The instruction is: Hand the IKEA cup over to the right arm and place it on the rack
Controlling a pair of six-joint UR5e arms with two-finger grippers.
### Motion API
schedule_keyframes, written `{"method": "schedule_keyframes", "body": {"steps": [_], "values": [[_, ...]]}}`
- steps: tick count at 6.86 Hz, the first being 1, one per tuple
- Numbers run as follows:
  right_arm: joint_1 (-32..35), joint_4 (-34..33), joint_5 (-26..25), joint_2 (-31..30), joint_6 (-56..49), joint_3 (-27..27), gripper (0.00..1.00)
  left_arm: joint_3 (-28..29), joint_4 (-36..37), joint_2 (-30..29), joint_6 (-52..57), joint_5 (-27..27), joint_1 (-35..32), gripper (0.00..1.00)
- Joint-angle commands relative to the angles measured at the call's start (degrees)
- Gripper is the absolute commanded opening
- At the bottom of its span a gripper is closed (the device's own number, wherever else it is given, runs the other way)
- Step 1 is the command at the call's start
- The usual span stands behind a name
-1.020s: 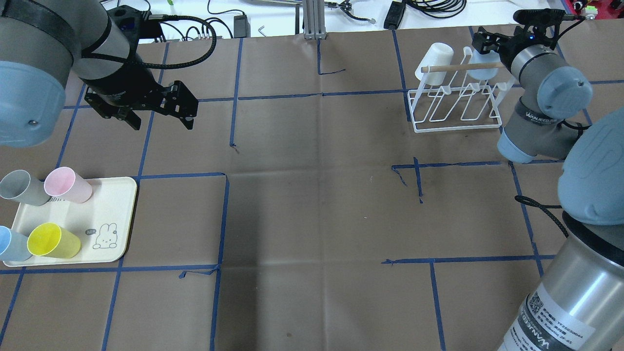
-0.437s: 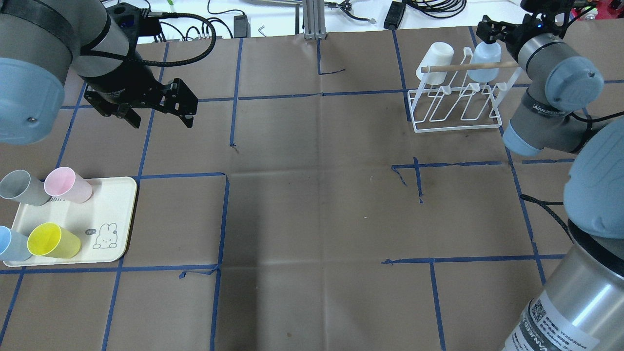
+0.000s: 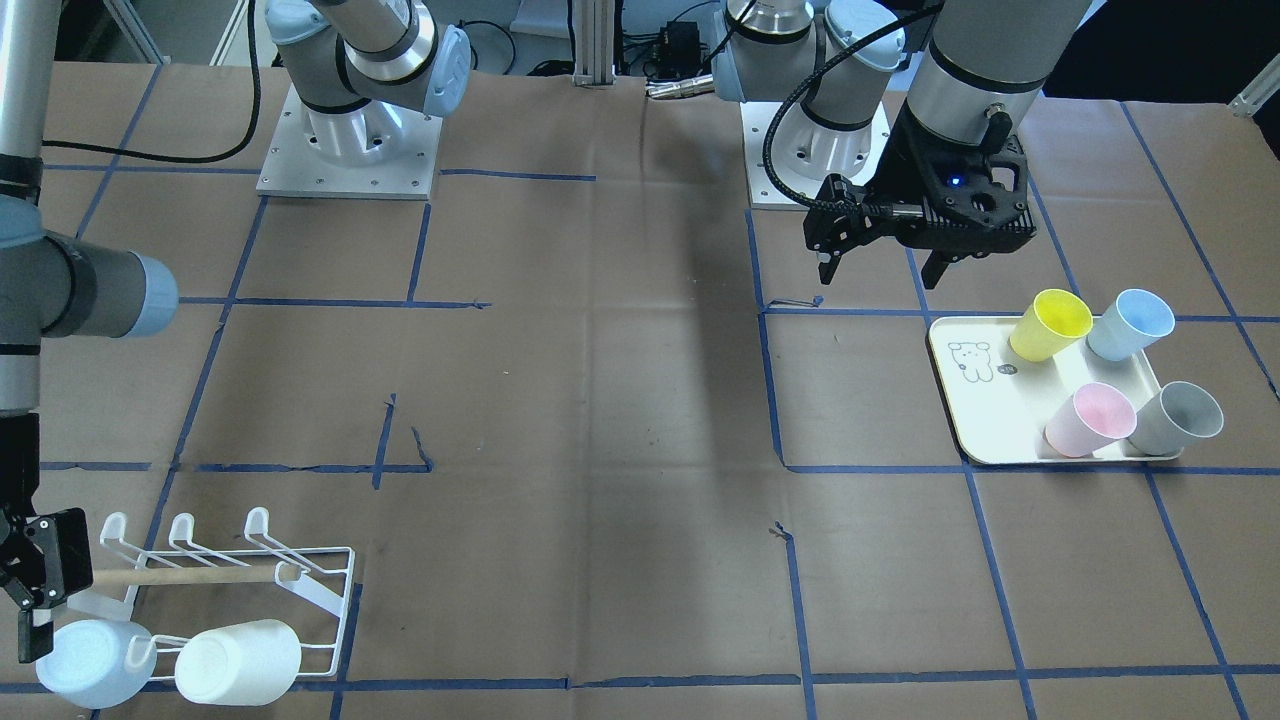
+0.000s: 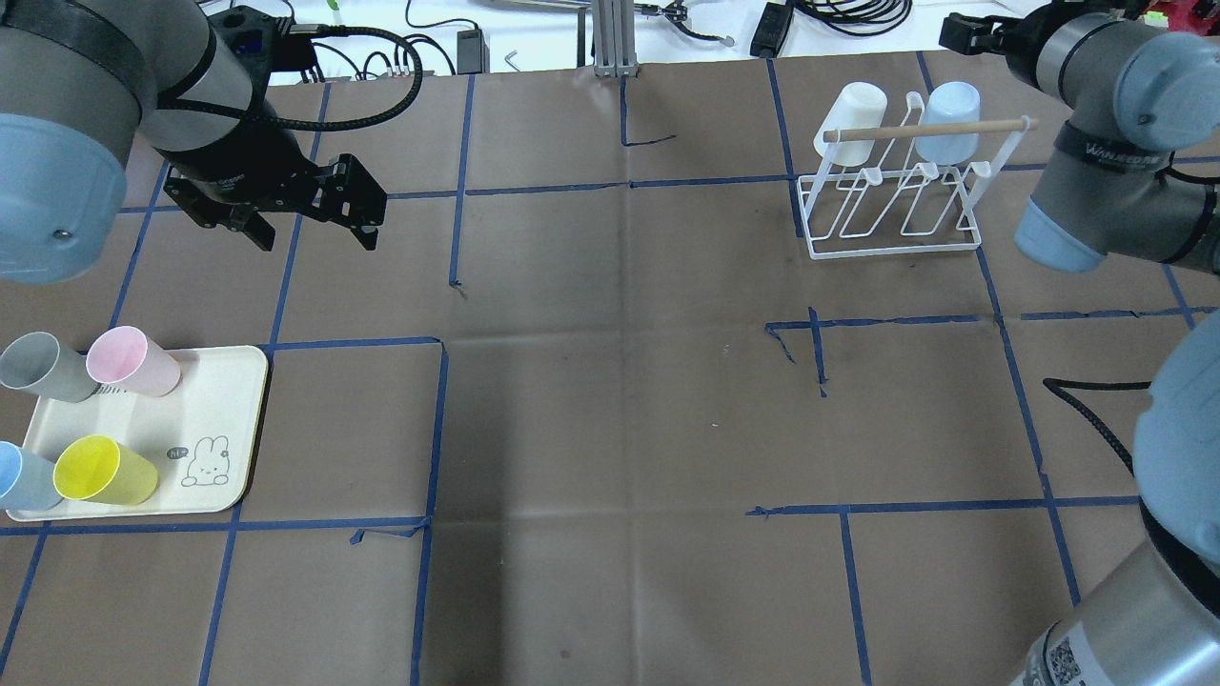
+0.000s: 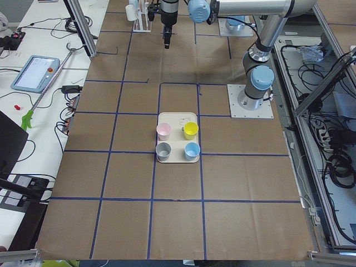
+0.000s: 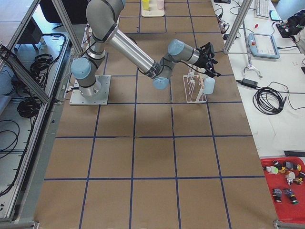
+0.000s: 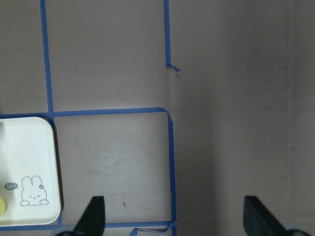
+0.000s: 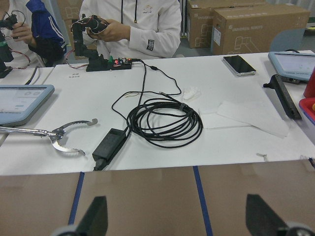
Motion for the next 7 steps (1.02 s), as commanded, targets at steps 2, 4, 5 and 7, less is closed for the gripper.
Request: {"method": "schedule_keyframes", "body": {"steps": [2, 4, 5, 7], "values": [[3.42, 25.18, -1.08, -7.25, -0.19, -4.82, 1.0, 0.05, 0.09, 0.01, 0.02, 0.01, 0.0, 1.0], [9.82, 48.41, -9.49, -10.07, 0.77, -8.34, 1.0, -0.03, 0.09, 0.01, 0.02, 0.01, 0.0, 1.0], [12.29, 57.76, -9.61, -11.99, 3.21, -10.88, 1.0, -0.03, 0.09, 0.01, 0.02, -0.08, 0.0, 1.0], [13.54, 78.92, -9.35, -14.29, 4.29, -15.45, 1.0, -0.03, 0.09, 0.01, 0.02, -0.08, 0.0, 1.0]]}}
